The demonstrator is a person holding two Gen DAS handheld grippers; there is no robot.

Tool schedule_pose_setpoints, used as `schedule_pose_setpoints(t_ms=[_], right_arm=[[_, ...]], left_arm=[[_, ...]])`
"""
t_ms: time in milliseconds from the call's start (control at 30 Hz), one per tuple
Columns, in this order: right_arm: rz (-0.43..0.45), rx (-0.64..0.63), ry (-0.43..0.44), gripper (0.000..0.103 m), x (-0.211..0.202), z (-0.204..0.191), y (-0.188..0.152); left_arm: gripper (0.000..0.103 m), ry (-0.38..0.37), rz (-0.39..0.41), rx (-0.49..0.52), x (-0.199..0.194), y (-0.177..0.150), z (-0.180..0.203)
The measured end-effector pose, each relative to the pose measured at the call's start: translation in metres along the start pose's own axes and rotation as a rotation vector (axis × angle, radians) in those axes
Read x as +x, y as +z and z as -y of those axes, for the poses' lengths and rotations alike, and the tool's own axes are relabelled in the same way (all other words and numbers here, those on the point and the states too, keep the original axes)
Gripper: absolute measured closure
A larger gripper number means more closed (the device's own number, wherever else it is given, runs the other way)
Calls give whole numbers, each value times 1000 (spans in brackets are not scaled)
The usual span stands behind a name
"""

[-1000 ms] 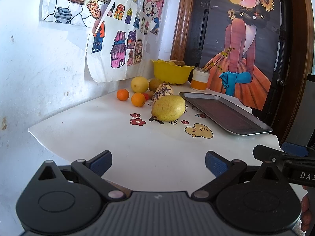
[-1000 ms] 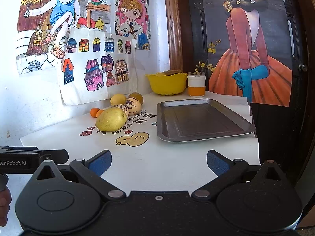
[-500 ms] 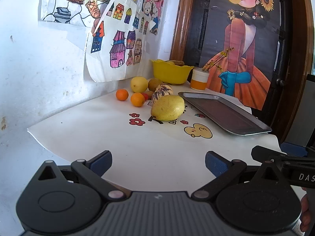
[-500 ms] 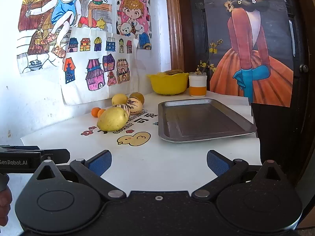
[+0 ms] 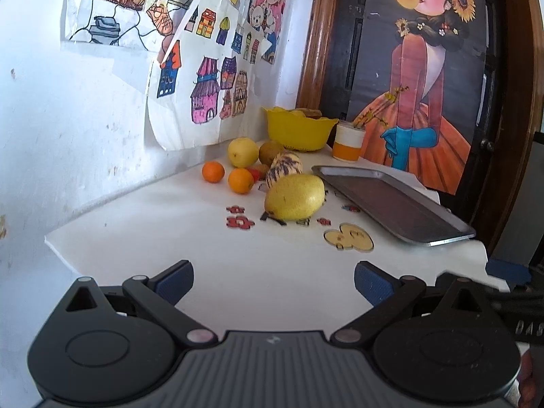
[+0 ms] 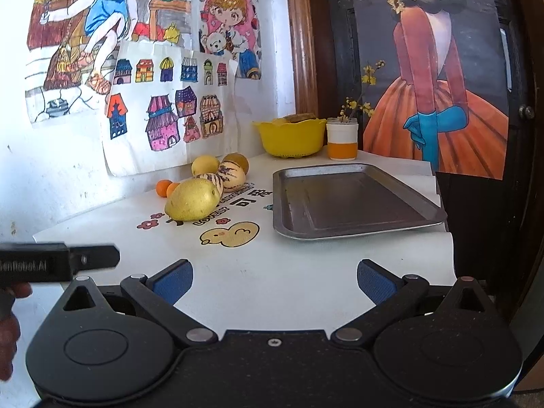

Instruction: Organize fruits

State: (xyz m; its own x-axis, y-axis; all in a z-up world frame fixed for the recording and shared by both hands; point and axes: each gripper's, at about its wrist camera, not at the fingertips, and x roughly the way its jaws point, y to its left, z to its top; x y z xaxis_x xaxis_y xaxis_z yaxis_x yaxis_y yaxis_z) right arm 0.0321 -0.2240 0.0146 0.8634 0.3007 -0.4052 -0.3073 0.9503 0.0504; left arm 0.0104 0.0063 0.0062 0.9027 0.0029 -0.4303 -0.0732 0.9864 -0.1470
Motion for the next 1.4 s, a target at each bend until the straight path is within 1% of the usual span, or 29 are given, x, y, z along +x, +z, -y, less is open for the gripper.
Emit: schedule_pose_setpoints(t_ms=[100, 200, 333, 400, 433, 600, 700, 833, 1000, 1100, 1200, 1333, 1367, 1400], right_arm=[[-8, -10, 9, 1, 5, -2, 5], [-42, -59, 35, 1, 13, -7, 14], [-85, -76, 105, 1, 26, -14, 32], [-118, -84, 120, 0, 41, -24, 45], [-132, -85, 126, 1, 49, -29, 50], [-170, -75, 171, 0, 90, -59, 70], [-202, -106, 171, 1, 114, -78, 77], [-205, -170, 163, 1, 135, -96, 77], [-237, -169, 136, 1, 160, -100, 77], [-245, -153, 130, 1, 171, -95, 80], [-259, -119, 130, 2, 182, -89, 84], [-312, -56, 183, 9, 197, -84, 85], [-317, -45, 194, 10, 199, -83, 86], [-318, -36, 204, 11, 201, -82, 87]], left_arm=[[1, 2, 8, -8, 7, 13, -7], [1, 22, -3, -11, 20, 27, -17], [1, 38, -41, -37, 44, 48, -36], [1, 36, -64, -60, 56, 56, -44], [1, 32, -73, -77, 62, 60, -49], [1, -32, -105, -182, 96, 80, -69], [1, -43, -134, -199, 115, 91, -74], [2, -64, -178, -181, 138, 100, -75], [3, -62, -205, -160, 163, 103, -73], [3, -55, -216, -161, 176, 104, -74], [7, -51, -236, -162, 187, 105, -74], [16, -55, -230, -139, 195, 106, -71], [20, -57, -226, -138, 196, 106, -71], [22, -59, -226, -135, 197, 105, -70]])
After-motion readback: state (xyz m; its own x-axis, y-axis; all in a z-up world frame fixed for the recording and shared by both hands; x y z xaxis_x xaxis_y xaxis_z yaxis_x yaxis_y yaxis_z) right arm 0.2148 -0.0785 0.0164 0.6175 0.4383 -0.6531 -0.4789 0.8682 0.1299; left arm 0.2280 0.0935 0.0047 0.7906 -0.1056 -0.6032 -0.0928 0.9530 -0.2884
